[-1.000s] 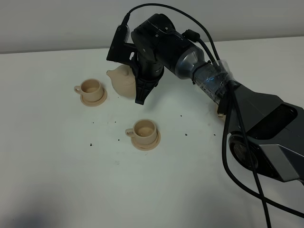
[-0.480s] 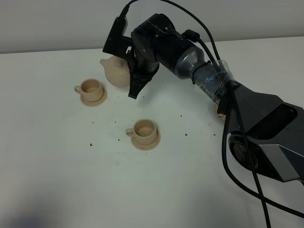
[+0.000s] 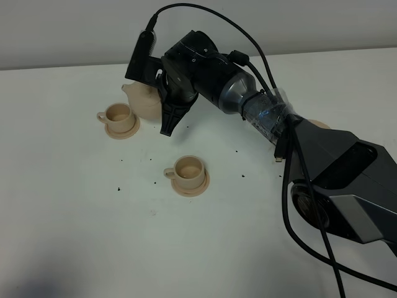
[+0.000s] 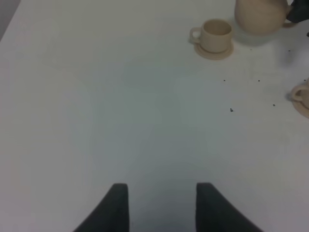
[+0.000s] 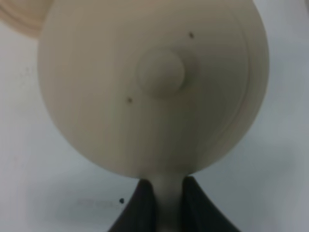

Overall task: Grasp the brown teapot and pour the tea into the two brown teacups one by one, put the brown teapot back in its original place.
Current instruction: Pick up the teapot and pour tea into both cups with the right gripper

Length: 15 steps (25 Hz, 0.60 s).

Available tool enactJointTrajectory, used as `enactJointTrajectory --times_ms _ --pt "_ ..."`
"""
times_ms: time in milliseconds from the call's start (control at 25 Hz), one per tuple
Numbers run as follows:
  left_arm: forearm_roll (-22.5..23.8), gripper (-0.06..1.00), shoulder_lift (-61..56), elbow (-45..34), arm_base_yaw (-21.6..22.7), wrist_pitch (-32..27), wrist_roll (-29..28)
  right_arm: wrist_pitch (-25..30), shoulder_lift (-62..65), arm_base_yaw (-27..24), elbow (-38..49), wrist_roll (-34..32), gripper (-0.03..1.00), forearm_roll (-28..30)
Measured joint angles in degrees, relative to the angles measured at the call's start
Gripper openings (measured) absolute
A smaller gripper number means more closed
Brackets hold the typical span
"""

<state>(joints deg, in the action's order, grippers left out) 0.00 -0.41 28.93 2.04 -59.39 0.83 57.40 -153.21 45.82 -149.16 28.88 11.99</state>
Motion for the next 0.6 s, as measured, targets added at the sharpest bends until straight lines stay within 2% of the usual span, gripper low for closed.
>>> enactJointTrajectory --times_ms 600 --pt "0.0 0.38 0.0 0.0 0.0 0.0 0.0 -2.1 -1.5 0.3 0.0 1.0 0.12 5.7"
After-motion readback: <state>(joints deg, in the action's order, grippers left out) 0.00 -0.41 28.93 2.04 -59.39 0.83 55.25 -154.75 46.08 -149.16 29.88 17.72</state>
